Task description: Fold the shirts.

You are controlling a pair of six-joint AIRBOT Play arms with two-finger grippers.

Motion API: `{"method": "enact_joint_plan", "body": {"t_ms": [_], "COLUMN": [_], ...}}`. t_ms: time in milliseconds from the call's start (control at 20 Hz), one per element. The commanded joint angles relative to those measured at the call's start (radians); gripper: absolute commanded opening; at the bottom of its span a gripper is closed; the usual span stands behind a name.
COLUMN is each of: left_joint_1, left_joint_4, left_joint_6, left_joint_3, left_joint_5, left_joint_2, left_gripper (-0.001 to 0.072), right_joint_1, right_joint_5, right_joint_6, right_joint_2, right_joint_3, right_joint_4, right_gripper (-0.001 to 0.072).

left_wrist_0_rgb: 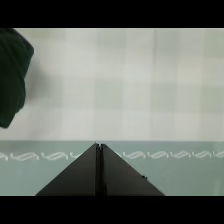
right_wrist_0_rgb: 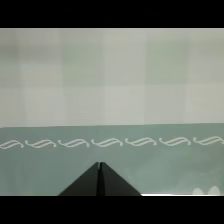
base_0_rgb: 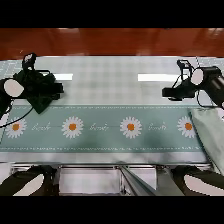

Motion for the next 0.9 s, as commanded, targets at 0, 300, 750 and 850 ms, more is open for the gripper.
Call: {"method": "enact_joint_plan", "body": {"t_ms": [0,300,750,850], "left_joint_1": [0.002,0.039,0.401,0.451], "left_joint_4": [-0.031,-0.009,0.075,0.072], "left_joint_6": [-0.003,0.076,0.024,0.024], "left_joint_3": [0.003,0.195,0.443,0.444], "left_joint_5": [0.123,0.229,-0.221,-0.217], "left_joint_2": [0.001,-0.069,-0.41,-0.454], "left_gripper": [0.0042,0.0509,0.0508,0.0509], "right_joint_1": [-0.001,0.002,0.001,0.001], "right_joint_5": [-0.018,0.015,-0.05,-0.061], "right_joint_6": [-0.006,-0.084,-0.074,-0.074], "right_joint_2": [-0.001,0.096,0.338,0.339], "right_joint_3": [0.001,-0.077,-0.291,-0.291], "right_joint_4": [0.0,0.031,0.04,0.056], "right_gripper": [0.0413,0.0419,0.0417,0.0417]}}
